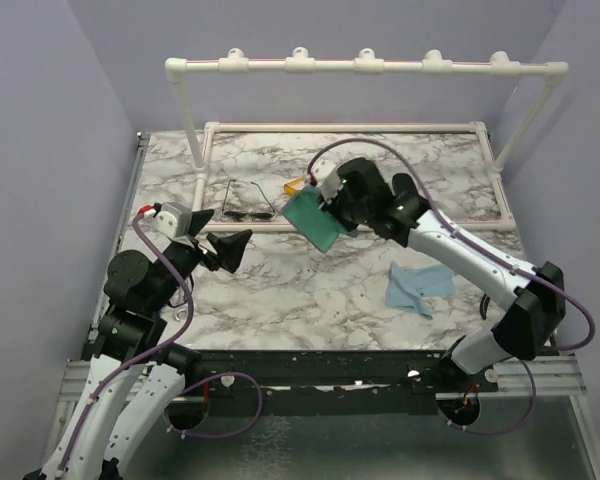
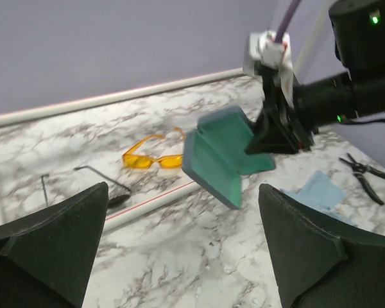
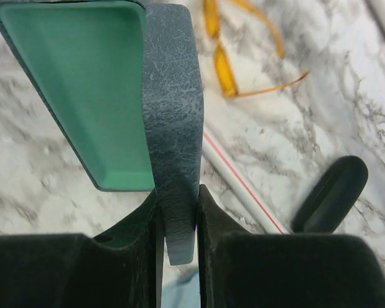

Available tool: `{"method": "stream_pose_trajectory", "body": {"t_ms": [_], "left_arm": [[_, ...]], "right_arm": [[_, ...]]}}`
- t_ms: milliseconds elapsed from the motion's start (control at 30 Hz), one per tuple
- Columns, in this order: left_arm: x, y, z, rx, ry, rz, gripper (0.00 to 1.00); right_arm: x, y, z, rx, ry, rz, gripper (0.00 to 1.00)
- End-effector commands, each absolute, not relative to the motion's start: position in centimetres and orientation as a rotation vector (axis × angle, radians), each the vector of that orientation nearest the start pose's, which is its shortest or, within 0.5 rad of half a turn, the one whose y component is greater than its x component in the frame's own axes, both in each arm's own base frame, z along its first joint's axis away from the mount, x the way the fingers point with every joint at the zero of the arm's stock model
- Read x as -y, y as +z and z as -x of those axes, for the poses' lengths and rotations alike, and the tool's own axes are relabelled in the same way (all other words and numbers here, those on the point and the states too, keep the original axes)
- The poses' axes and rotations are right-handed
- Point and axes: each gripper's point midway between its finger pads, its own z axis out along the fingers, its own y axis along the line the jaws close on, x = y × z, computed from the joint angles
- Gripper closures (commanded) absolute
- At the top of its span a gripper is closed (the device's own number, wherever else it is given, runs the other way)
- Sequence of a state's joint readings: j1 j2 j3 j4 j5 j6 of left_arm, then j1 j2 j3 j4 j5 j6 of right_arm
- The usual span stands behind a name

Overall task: Organize the sunglasses
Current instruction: Place the sunglasses case at the center of the board.

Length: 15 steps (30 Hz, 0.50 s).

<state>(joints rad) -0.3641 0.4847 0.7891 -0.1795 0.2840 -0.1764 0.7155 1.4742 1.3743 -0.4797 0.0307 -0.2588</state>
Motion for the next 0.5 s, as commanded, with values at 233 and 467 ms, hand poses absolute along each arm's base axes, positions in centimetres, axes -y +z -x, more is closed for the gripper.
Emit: {"method": "stream_pose_trajectory", "body": {"t_ms": [233,467], "left_arm": [[9.3,31.3,-23.1,-1.544,-0.424,-0.122,0.01],[9.2,31.4,-23.2,-1.542,-0.406,-0.137,0.01]], "right_arm": [[-26.7,13.8,-28.8,-1.975,-0.433,1.777,0.99],[-29.9,10.0,-28.2,-1.9,-0.454,1.961,0.99]]}}
